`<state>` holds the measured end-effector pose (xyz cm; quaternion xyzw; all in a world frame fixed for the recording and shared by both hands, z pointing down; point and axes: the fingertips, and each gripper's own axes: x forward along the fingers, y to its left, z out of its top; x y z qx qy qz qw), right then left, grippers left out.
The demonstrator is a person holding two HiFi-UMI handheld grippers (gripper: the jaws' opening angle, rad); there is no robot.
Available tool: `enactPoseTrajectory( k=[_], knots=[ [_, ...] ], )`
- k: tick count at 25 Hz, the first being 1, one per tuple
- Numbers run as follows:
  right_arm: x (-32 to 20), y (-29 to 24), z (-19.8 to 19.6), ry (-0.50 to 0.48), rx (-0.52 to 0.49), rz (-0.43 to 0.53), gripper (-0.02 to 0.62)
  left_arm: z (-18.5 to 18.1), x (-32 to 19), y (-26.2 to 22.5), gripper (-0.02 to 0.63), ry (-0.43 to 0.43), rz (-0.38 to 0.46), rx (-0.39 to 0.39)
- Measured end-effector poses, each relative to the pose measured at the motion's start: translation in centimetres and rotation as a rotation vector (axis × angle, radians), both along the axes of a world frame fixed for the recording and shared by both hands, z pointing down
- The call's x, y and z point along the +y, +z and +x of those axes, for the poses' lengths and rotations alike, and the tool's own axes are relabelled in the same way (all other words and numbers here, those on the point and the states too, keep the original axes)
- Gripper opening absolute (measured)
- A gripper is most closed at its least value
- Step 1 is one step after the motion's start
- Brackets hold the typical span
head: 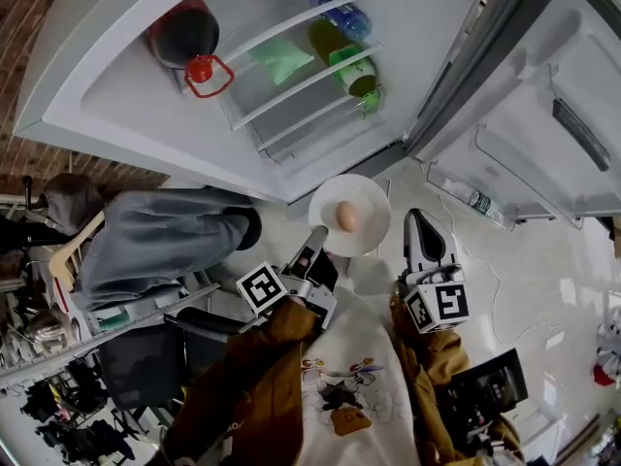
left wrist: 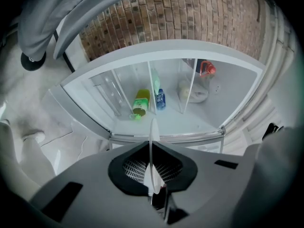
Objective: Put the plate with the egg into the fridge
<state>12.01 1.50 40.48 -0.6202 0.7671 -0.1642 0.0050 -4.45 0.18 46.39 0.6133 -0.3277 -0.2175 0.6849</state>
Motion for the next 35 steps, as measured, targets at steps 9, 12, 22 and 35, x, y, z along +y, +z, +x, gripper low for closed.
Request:
enactPoseTrajectory(
  k=[9, 12, 22, 35],
  knots=[
    [-3.4, 0.8, 1.4, -0.064, -0.004, 0.007, 0.007, 1.8, -2.1, 0.6, 0.018, -0.056, 0.004, -0.003],
    [-3.7, 0.8, 1.4, -0.080, -0.004, 0.007, 0.006, 1.9, -2.4, 0.6, 0.018, -0.072, 0.007, -0.004],
    [-5.0, 1.1, 1.5, -0.099, -0.011, 0.018, 0.006, 2.0, -2.9, 0.9, 0.018, -0.138, 0.015, -0.001],
    [-6.0, 1.6, 0.7, -0.062, -0.007, -0.003, 0.008, 1.4, -4.2, 1.3, 0.018, -0.181, 0.008, 0.033]
  ],
)
